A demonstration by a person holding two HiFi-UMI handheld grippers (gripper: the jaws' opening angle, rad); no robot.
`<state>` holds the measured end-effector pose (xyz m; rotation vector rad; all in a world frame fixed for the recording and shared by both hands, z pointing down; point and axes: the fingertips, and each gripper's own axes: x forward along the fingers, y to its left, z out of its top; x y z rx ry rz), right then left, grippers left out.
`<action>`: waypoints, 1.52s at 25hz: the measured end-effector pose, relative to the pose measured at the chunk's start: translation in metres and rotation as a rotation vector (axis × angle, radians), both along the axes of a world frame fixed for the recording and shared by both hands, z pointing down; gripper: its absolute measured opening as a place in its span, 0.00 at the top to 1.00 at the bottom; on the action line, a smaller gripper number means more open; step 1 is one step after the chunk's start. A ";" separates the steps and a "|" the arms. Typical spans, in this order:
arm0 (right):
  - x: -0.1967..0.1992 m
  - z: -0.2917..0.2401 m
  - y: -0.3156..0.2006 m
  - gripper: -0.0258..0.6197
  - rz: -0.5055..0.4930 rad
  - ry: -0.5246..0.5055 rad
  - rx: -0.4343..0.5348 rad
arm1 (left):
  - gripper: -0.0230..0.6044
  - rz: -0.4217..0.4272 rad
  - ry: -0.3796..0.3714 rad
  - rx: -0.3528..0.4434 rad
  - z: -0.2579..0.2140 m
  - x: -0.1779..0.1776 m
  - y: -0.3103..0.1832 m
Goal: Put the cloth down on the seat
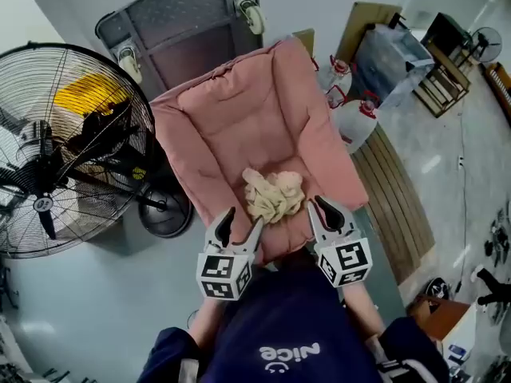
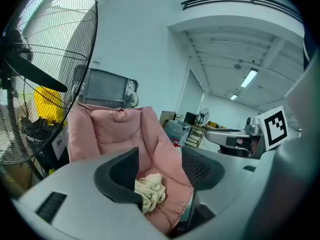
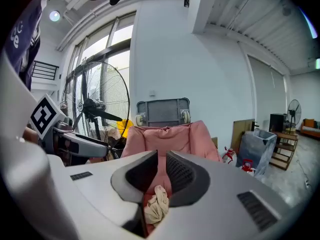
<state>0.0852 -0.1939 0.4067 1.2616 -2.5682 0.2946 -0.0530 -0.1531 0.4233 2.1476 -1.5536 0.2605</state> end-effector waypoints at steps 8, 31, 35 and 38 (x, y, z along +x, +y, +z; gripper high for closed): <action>-0.007 -0.007 0.009 0.87 -0.016 0.043 0.057 | 0.92 -0.077 -0.032 0.060 -0.009 -0.016 0.004; -0.011 -0.003 0.014 0.87 -0.054 0.068 0.066 | 0.93 -0.127 0.019 0.053 -0.004 -0.019 0.019; -0.010 -0.001 0.017 0.87 -0.059 0.069 0.065 | 0.93 -0.126 0.019 0.049 -0.001 -0.017 0.022; -0.009 -0.001 0.017 0.87 -0.056 0.071 0.067 | 0.93 -0.123 0.013 0.050 0.000 -0.015 0.022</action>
